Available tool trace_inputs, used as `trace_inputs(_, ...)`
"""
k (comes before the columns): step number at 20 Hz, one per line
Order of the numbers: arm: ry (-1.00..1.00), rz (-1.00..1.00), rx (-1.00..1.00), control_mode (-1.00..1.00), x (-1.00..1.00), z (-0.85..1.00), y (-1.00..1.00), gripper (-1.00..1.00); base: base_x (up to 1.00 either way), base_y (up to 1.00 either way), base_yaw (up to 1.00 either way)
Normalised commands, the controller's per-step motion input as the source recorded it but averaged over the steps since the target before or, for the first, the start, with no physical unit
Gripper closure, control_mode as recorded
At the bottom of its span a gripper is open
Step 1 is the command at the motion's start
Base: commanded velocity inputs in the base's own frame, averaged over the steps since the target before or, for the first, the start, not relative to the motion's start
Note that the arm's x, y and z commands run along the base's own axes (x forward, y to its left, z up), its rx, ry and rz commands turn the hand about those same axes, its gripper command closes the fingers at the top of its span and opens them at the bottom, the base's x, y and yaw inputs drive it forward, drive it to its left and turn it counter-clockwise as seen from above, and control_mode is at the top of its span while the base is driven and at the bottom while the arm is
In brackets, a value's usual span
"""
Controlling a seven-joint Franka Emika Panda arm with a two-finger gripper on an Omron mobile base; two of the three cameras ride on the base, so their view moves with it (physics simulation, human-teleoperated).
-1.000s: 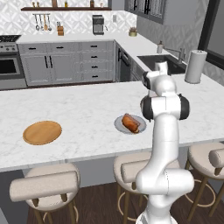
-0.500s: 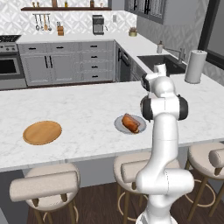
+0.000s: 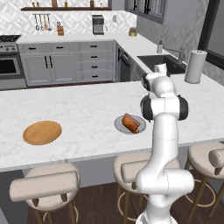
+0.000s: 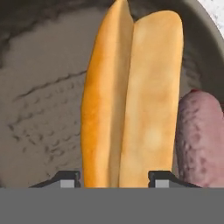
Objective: Place one bun and one sausage from the bowl on each plate.
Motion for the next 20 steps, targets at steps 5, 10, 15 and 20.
trace_inputs(5,-0.05,-0.01,-0.01,-1.00,0.00,0.00,0.00,1.00,0.00,0.00,0.00)
trace_inputs(10,-0.07,-0.01,-0.02,-1.00,0.00,0.08,0.03,1.00,0.00,0.00,0.00)
trace_inputs(15,-0.15,0.06,-0.01,-1.00,-0.14,0.64,0.72,1.00,0.00,0.00,0.00)
trace_inputs(20,-0.08,0.06,0.07,-1.00,-0.62,0.70,0.98,1.00,0.00,0.00,0.00)
